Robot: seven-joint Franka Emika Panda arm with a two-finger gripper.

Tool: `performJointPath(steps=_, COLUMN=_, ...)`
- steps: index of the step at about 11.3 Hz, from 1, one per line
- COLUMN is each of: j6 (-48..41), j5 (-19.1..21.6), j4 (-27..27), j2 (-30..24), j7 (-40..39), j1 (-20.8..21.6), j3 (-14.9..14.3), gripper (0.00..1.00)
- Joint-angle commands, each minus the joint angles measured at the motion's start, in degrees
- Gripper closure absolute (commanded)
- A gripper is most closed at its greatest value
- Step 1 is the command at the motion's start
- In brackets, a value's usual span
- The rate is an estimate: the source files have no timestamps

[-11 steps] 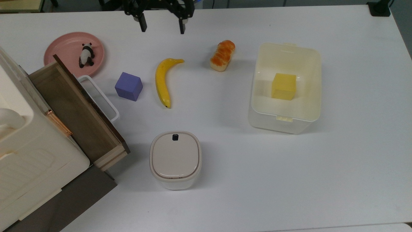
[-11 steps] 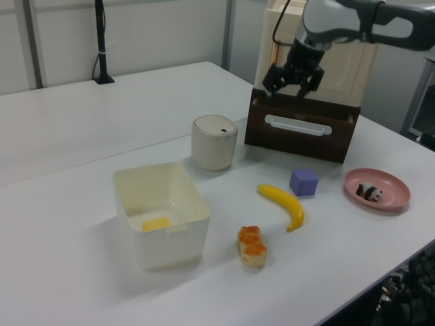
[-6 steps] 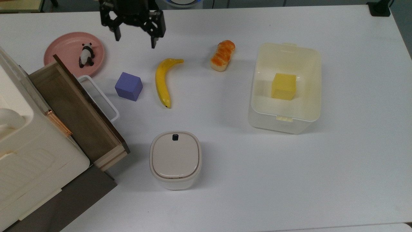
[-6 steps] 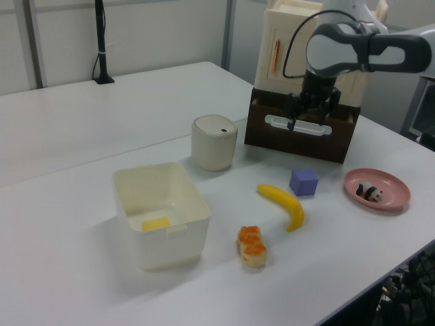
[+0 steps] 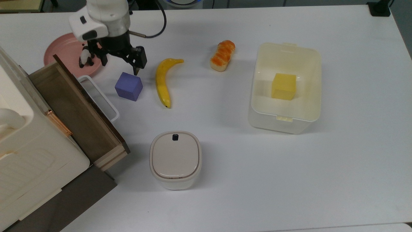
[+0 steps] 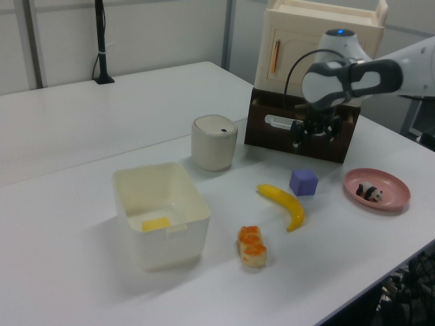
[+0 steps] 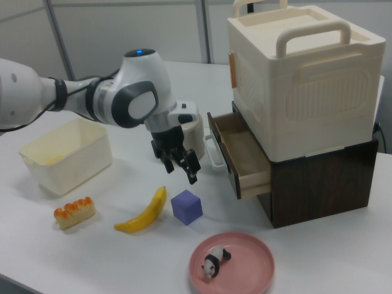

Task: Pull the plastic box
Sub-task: 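Move the gripper over the purple cube and lower it, then close the gripper on the purple cube and lift it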

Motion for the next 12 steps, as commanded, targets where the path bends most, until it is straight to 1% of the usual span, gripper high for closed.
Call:
performJointPath(steps=1, j6=1.67, j5=-2.66, j4=-0.45, j2=2.92, j7=0.99, j1=0.52, j3=-0.1, gripper=0.0)
performJointPath(steps=2, j6=1.58, j5=-3.72, j4=-0.54, j2=3.63, j7=1.07, j1=0.69, j3=-0.01, gripper=0.0)
performJointPath(steps=3, j6=1.58, j5=-3.73, j4=-0.63, j2=3.72, j7=1.08, j1=0.69, j3=-0.1, gripper=0.0)
performJointPath(steps=7, j6=2.63, j5=-4.6, j4=-0.19, j2=8.81, j7=1.08, j1=0.61, j3=-0.19, gripper=0.0)
performJointPath(steps=11, j6=3.34, j5=-4.69, j4=-0.19, j2=9.61, j7=1.08, j1=0.61, j3=-0.19, gripper=0.01)
performJointPath(steps=12, j6=3.43, j5=-5.13, j4=-0.1, j2=9.7, j7=1.08, j1=0.61, j3=-0.19, gripper=0.3)
